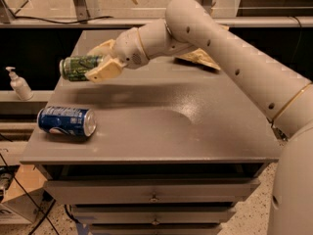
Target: Move green can near pepsi can
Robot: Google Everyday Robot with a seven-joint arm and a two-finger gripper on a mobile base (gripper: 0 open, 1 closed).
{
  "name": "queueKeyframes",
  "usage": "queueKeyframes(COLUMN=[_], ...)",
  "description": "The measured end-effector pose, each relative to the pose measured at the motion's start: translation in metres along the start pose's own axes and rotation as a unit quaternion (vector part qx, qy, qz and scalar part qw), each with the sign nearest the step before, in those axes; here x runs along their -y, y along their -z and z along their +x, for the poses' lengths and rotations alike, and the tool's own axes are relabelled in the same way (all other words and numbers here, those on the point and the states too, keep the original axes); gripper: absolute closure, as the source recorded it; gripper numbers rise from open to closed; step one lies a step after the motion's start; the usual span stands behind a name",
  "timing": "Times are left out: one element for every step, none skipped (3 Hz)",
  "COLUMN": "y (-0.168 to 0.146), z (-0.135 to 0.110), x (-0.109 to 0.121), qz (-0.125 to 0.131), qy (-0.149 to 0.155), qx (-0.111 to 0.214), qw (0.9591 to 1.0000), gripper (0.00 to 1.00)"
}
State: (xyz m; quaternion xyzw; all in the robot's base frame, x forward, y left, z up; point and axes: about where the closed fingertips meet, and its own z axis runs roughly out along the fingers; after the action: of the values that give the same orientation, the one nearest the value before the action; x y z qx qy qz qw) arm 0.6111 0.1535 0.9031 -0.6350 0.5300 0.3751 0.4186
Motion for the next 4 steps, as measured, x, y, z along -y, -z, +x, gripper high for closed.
queueKeyframes(y=[-0.017, -0.026, -0.029, -0.027], z=[0.014, 0.024, 0.034, 0.038], x=[-0.031, -0.050, -0.059, -0.061], qz=[-0.045, -0.063, -0.063, -0.052], qy=[-0.026, -0.048, -0.060, -0.063], qx=[0.029, 0.047, 0.044, 0.038], qw=[0.9982, 0.9957, 0.9952, 0.9959], gripper=[0.93, 0.76, 0.52, 0.29])
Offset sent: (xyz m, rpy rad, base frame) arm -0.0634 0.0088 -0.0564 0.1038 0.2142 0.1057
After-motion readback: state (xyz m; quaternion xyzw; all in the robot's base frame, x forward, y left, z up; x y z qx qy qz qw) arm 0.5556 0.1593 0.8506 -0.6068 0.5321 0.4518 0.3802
